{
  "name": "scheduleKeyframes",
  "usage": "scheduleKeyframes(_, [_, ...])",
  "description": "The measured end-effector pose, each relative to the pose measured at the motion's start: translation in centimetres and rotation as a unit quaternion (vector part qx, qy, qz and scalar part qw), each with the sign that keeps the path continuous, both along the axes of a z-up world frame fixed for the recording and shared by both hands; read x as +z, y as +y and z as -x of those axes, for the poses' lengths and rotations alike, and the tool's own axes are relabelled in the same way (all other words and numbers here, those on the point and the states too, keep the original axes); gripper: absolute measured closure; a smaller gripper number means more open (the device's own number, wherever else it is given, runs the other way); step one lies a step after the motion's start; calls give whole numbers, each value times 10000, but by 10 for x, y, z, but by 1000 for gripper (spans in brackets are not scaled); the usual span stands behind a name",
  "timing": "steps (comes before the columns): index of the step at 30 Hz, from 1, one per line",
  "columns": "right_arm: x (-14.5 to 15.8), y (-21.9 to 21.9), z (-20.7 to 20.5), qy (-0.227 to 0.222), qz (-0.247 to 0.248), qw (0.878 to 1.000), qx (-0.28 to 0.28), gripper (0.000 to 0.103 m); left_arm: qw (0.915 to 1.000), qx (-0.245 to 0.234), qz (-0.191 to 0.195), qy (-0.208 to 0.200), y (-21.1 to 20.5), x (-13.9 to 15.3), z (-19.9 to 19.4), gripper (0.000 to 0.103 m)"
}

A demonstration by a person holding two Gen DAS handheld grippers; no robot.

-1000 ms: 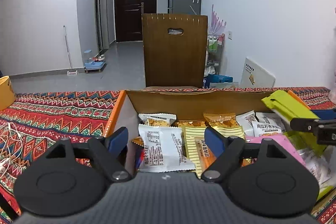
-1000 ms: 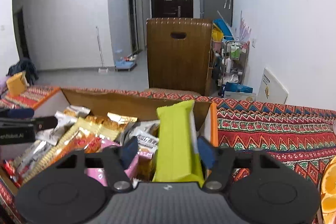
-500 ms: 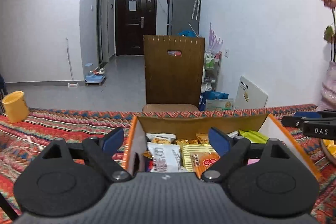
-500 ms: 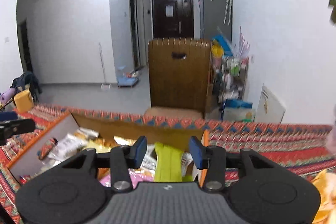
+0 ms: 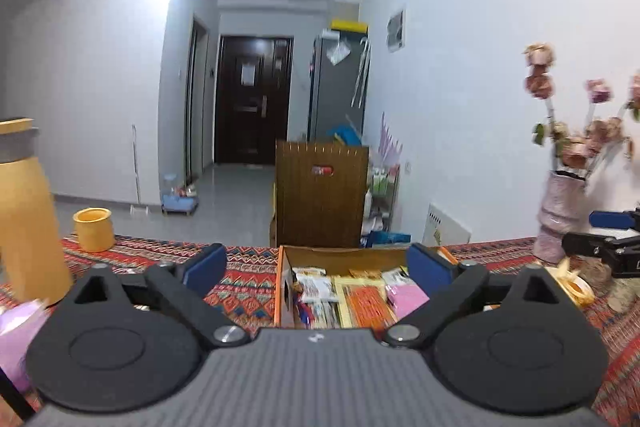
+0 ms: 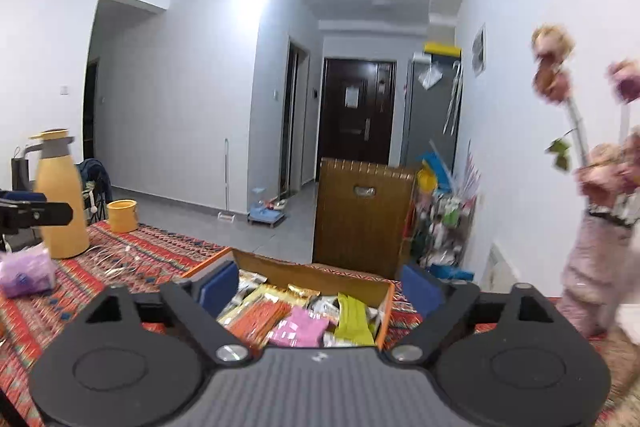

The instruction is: Organize snacks

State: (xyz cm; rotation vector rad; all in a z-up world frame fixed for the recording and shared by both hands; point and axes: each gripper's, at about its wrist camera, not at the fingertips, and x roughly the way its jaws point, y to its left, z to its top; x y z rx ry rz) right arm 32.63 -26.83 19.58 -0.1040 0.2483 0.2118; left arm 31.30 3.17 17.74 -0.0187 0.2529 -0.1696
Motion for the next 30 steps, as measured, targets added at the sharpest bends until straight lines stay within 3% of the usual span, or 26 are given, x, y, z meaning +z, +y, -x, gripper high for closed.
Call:
scheduleKeyframes(2, [-5, 1, 43, -89, -33, 9999, -51, 2, 9999, -21, -51, -140, 0, -7, 45, 1])
scheduleKeyframes(8, [-33, 8, 161, -161, -284, 9993, -196, 0, 9996, 126, 187, -140, 10, -35, 162, 0])
scheduleKeyframes(16, [-100, 22, 275, -349, -65, 9965, -756, 0, 9996, 256, -68, -86, 27, -78, 253, 0])
scheduleKeyframes(20, [-125, 25, 302, 0, -487, 9973, -557, 0, 9991, 409, -48, 58, 34, -102, 281, 0])
scheduleKeyframes(24, [-137, 33, 315, -11, -643, 9960, -620, 0, 9987, 494, 48, 105, 41, -117, 298, 0])
scheduleKeyframes(30, [-153, 47, 306, 77, -978, 9939, -498, 0, 9983, 509, -31, 274, 31, -129, 287, 0])
